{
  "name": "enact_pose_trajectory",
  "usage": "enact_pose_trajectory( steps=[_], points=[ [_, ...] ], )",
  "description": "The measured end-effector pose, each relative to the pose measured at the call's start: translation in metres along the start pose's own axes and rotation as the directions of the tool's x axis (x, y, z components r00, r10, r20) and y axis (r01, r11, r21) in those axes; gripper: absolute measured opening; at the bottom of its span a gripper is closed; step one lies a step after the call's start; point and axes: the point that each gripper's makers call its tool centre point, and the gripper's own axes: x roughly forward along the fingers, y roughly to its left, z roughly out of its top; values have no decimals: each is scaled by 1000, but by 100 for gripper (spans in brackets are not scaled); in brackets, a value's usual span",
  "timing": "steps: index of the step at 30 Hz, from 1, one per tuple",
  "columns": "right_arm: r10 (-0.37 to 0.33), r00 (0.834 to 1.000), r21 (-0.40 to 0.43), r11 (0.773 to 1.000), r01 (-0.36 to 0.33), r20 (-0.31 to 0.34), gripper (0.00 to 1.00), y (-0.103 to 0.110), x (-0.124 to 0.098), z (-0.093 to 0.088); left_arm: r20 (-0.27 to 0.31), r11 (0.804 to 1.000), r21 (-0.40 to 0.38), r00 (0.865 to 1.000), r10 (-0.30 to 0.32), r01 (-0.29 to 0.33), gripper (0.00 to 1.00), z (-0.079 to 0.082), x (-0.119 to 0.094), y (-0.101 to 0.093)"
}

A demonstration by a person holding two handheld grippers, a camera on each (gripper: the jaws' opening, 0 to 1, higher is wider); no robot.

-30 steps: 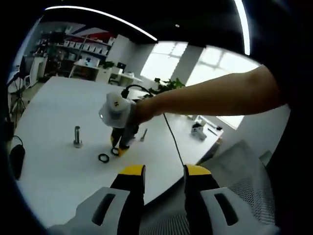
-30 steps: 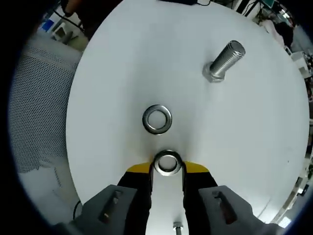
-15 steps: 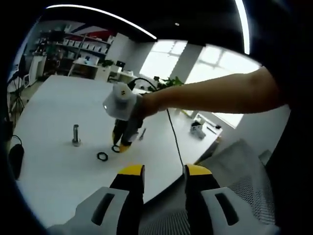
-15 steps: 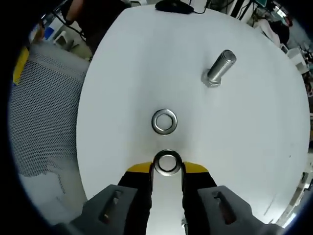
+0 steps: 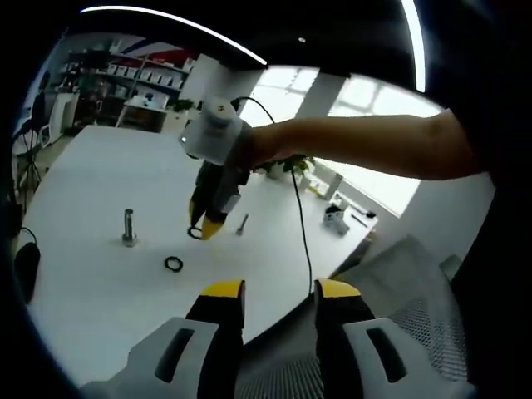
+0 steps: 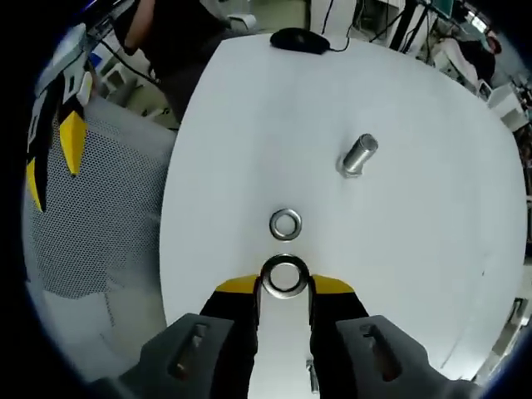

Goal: Place the washer onto the threaded stud by aligning its center hole with the stud, sliding it down to the base, and recovering from edge contact or off-axis alignment until the washer reaches the visible bottom stop.

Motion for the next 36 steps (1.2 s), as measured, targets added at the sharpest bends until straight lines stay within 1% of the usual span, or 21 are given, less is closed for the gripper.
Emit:
enact_pose_trajectory(
  steps=[7,12,15,19,27,32,36],
  points=[
    [-19,1000,-11,1000,19,14,22,-7,-19,16,1,1000,-2,1000,-2,2,32,0,0,0],
    [-40,999,-25,999,41,14,22,-14,-30,23,0,1000,-5,1000,-4,4,32,0,0,0],
    [-42,999,-13,999,42,24,22,-16,-37,30,-3,1000,-3,1000,-9,9,32,-1,0,-1],
    [-58,998,-31,998,59,27,22,-18,-40,36,-5,1000,-9,1000,-10,10,32,-1,0,-1],
    [-82,996,-44,995,84,46,22,-32,-42,53,-7,1000,-16,1000,-8,8,32,-2,0,0],
    [-95,994,-56,994,98,50,22,-39,-39,62,1,1000,-22,1000,-2,2,32,-1,-1,1],
    [-104,993,-50,993,107,59,23,-45,-37,69,12,1000,-24,1000,3,-3,33,1,-1,2]
  ],
)
